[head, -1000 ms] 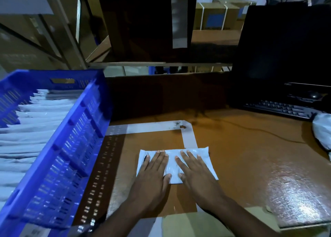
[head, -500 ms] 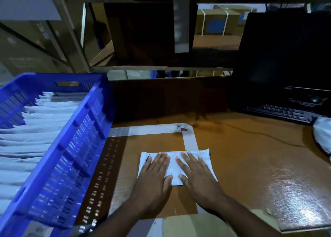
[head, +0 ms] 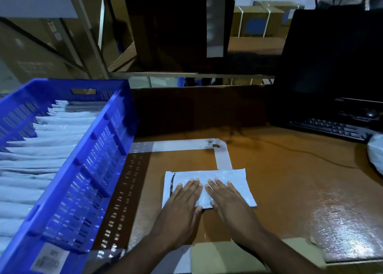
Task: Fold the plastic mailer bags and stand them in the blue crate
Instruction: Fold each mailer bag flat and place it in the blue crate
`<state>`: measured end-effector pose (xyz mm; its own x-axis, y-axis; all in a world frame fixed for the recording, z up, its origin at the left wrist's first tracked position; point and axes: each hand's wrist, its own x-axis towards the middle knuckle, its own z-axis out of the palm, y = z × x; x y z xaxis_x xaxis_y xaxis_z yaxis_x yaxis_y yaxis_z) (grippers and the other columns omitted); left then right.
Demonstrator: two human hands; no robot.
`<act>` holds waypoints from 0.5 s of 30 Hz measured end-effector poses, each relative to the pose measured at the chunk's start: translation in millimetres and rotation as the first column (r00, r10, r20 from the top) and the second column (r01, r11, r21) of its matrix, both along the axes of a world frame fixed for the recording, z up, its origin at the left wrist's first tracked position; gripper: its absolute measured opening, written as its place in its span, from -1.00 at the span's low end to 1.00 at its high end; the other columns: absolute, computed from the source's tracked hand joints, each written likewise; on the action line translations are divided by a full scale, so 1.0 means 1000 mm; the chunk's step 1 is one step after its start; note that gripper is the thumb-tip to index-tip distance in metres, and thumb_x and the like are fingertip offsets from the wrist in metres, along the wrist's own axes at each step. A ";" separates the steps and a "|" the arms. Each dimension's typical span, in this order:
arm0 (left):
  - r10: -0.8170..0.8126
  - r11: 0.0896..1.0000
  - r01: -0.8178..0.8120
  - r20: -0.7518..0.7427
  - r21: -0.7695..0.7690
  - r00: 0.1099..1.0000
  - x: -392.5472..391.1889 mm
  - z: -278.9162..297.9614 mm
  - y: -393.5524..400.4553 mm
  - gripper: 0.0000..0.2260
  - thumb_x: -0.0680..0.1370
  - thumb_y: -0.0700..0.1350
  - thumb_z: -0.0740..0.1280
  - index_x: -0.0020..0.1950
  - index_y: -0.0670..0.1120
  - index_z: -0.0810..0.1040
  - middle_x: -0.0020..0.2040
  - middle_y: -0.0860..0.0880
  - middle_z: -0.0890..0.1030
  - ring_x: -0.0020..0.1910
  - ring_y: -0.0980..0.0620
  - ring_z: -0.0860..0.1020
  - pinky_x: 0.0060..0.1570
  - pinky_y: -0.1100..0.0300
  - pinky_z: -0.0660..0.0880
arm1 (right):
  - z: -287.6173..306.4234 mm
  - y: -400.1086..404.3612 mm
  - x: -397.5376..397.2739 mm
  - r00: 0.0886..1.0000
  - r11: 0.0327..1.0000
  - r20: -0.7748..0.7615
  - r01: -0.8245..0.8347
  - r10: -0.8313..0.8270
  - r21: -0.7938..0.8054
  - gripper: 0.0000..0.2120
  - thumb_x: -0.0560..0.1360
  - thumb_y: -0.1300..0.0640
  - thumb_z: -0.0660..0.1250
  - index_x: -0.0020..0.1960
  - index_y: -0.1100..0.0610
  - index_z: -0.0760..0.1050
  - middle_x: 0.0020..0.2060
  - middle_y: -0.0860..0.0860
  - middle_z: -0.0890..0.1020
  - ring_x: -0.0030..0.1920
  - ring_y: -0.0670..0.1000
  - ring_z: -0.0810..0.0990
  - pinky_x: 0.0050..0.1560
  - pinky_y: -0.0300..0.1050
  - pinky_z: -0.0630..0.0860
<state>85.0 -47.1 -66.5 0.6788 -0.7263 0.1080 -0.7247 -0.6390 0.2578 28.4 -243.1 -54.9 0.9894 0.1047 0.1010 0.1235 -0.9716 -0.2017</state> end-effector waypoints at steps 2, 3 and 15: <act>0.004 1.000 -0.004 0.010 -0.011 1.000 -0.001 0.000 0.000 -0.47 0.72 0.15 -0.09 0.63 -0.06 0.21 0.64 0.04 0.17 0.62 0.13 0.05 0.55 0.06 0.00 | -0.005 -0.001 -0.004 1.000 0.999 0.017 -0.014 0.014 -0.042 -0.47 0.71 -0.02 -0.13 0.39 0.07 0.53 0.39 -0.02 0.52 0.41 -0.02 0.47 0.46 -0.05 0.12; 0.010 1.000 -0.010 0.005 -0.016 1.000 0.001 0.000 0.000 -0.47 0.72 0.15 -0.08 0.64 -0.04 0.19 0.64 0.06 0.14 0.62 0.16 0.02 0.56 0.08 -0.03 | -0.005 -0.003 -0.002 1.000 0.999 0.020 -0.006 0.007 -0.039 -0.52 0.68 -0.02 -0.05 0.41 0.06 0.52 0.40 -0.03 0.51 0.42 -0.03 0.46 0.47 -0.04 0.12; 0.010 1.000 -0.009 0.005 -0.018 1.000 -0.003 -0.001 -0.001 -0.50 0.72 0.11 0.01 0.63 -0.05 0.23 0.63 0.04 0.20 0.62 0.15 0.07 0.55 0.08 0.00 | 0.001 0.000 -0.013 1.000 0.999 0.010 -0.008 0.009 -0.036 -0.53 0.65 0.00 0.00 0.44 0.07 0.48 0.41 -0.01 0.50 0.44 -0.01 0.43 0.46 0.03 0.13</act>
<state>82.3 -47.7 -67.8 0.6852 -0.7177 0.1244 -0.7198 -0.6411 0.2662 15.5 -243.3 -53.9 0.9873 0.1170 0.1072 0.1337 -0.9772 -0.1651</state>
